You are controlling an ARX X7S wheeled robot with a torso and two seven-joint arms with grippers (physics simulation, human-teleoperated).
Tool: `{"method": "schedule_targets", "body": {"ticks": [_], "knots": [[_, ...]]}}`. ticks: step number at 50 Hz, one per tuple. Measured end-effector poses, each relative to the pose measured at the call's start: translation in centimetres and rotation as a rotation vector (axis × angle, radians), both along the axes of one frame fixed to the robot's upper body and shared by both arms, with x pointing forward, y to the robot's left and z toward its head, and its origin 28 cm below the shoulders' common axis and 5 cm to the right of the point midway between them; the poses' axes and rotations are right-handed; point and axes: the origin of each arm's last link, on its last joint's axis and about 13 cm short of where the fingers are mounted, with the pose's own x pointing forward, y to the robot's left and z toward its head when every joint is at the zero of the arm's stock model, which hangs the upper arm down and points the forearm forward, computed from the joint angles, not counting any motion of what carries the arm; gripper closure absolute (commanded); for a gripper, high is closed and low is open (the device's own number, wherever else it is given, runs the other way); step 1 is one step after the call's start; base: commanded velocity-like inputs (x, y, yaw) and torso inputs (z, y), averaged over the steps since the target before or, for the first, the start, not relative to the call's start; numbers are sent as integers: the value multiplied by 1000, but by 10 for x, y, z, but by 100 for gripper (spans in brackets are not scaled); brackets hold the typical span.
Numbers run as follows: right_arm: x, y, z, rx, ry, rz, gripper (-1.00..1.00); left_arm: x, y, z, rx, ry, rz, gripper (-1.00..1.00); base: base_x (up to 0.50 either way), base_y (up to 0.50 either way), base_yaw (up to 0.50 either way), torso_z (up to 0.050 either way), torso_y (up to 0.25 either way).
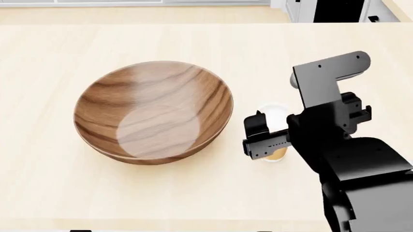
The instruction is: Place the cup inside the bowl on the dining table and move the bowl to any counter.
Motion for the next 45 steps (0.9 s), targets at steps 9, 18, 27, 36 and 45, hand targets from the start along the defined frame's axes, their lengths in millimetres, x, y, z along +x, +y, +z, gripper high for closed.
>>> {"method": "schedule_targets", "body": {"ticks": [9,18,27,36,45], "knots": [[2,1,-9,5,20,5,-100,0,1,-1,0,1,0,-100,0,0,0,0,0],[3,2,-18,13,36,9,-100,0,0,-4,0,6,1,-100,0,0,0,0,0],[3,2,-23,16,40,4,-100,0,-1,-5,0,9,-1,-100,0,0,0,0,0],[5,2,-29,19,49,1,-100,0,-1,-6,-1,11,-3,-100,0,0,0,0,0],[9,4,-33,23,56,2,-100,0,0,-7,-3,16,-6,-100,0,0,0,0,0]]}}
